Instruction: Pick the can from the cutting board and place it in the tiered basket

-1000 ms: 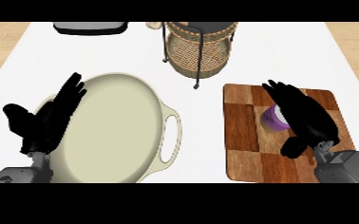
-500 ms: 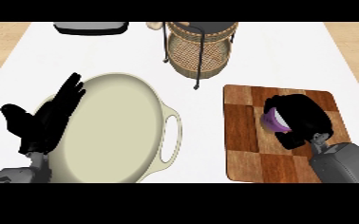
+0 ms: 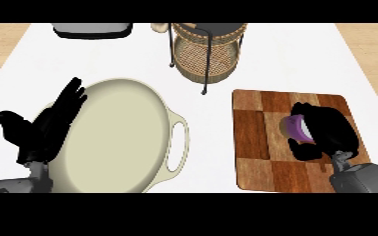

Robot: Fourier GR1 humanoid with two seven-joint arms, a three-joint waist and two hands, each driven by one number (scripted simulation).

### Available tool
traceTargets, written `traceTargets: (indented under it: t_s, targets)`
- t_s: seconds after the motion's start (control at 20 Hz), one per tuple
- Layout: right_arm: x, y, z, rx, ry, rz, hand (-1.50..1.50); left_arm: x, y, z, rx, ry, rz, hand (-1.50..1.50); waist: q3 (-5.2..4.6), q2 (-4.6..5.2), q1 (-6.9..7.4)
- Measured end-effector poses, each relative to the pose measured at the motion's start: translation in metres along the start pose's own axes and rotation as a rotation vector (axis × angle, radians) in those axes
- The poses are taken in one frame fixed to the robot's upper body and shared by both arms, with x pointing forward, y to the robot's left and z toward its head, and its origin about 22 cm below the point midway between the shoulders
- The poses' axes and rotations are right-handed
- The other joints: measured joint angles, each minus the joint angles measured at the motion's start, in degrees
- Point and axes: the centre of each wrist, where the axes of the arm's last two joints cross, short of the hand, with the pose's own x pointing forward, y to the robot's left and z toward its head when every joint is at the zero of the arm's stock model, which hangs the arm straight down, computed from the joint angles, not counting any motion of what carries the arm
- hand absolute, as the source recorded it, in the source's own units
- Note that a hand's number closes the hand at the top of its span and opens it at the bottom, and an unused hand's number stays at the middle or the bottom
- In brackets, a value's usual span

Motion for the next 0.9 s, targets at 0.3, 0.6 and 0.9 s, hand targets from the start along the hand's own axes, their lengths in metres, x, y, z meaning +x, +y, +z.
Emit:
traceTargets:
  t_s: [0.3, 0.6, 0.9]
  targets:
    - [-0.020, 0.017, 0.026, -0.151, 0.287, -0.145, 1.50, -0.006, 0.004, 0.005, 0.018, 0.004, 0.001, 0.00, -0.04, -0.12, -0.64]
    - [-0.006, -0.016, 0.052, -0.459, 0.319, -0.322, 1.50, 0.000, 0.005, 0.005, 0.013, 0.005, 0.003, 0.00, 0.47, 0.26, -0.76]
    - [0.017, -0.060, 0.084, -0.697, 0.207, -0.499, 1.50, -0.002, 0.002, 0.004, 0.001, 0.002, -0.001, 0.00, 0.55, 0.52, -0.17]
